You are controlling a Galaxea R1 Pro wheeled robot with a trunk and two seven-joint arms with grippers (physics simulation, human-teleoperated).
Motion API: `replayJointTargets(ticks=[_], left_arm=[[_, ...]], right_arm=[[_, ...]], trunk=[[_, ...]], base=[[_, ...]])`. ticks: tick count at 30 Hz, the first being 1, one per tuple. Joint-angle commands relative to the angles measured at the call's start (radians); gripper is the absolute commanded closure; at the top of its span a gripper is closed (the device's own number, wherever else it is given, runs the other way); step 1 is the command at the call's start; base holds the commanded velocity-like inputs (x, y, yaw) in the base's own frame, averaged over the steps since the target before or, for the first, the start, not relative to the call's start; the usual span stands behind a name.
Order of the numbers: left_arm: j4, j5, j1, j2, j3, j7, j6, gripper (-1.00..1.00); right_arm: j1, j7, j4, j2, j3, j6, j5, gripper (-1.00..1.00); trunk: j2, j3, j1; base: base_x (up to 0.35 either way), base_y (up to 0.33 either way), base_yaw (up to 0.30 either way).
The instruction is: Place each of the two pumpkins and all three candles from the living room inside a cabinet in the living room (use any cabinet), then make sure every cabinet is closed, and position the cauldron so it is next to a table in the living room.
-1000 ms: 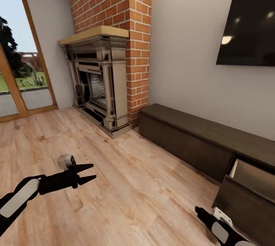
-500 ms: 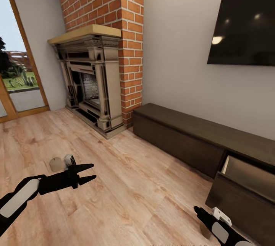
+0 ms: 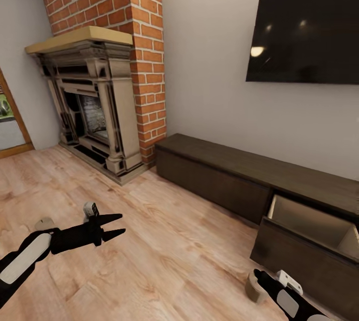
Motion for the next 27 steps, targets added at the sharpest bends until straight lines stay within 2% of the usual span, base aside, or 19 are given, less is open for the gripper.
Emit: replayJointTargets(ticks=[1, 22, 27], left_arm=[[0.001, 0.003, -0.001, 0.001, -0.002, -0.003, 0.003, -1.0], [0.001, 0.003, -0.001, 0.002, 0.0, -0.039, 0.003, -1.0], [0.001, 0.004, -0.001, 0.003, -0.001, -0.04, 0.003, -1.0]], right_arm=[[-0.001, 0.005, 0.001, 0.0, -0.006, 0.0, -0.003, -1.0], [-0.001, 0.003, 0.001, 0.002, -0.006, -0.007, -0.003, -1.0], [-0.001, 0.001, 0.001, 0.0, -0.006, -0.01, -0.003, -1.0]], trunk=[[0.0, -0.001, 0.0], [0.0, -0.002, 0.0], [0.0, -0.002, 0.0]], base=[[0.134, -0.024, -0.131], [0.117, -0.003, -0.011], [0.071, -0.126, 0.0]])
